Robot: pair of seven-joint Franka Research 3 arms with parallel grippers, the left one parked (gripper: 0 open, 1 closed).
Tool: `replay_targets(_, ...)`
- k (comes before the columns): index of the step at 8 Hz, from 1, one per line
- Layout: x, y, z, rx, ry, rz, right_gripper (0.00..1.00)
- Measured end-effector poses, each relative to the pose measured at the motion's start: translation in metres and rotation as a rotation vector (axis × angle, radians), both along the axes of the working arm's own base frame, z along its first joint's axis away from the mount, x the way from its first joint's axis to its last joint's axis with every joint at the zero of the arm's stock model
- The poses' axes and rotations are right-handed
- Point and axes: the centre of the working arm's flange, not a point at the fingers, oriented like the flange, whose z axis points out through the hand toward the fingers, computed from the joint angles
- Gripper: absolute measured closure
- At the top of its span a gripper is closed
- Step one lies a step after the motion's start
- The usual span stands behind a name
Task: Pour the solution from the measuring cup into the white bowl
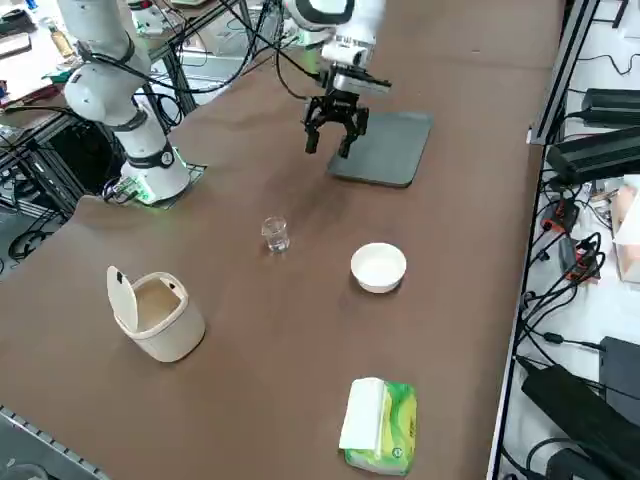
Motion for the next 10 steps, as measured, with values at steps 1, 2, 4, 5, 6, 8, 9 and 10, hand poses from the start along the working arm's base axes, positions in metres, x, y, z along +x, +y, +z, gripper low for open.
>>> replay_targets(1,-0.009,0.002,-0.032,-0.071,-0.035,-0.1,0.0)
replay_targets(2,-0.014,-0.002,-0.06,-0.141,-0.083,-0.216,0.0)
replay_targets(4,-0.023,-0.016,-0.108,-0.294,-0.201,-0.439,0.0)
replay_targets(5,-0.028,-0.021,-0.133,-0.358,-0.249,-0.517,0.0)
replay_targets(6,-0.032,-0.027,-0.154,-0.411,-0.293,-0.58,0.0)
replay_targets(8,-0.037,-0.043,-0.179,-0.505,-0.366,-0.655,0.0)
replay_targets(9,-0.039,-0.051,-0.186,-0.544,-0.399,-0.678,0.0)
replay_targets(10,-0.039,-0.059,-0.193,-0.577,-0.429,-0.699,0.0)
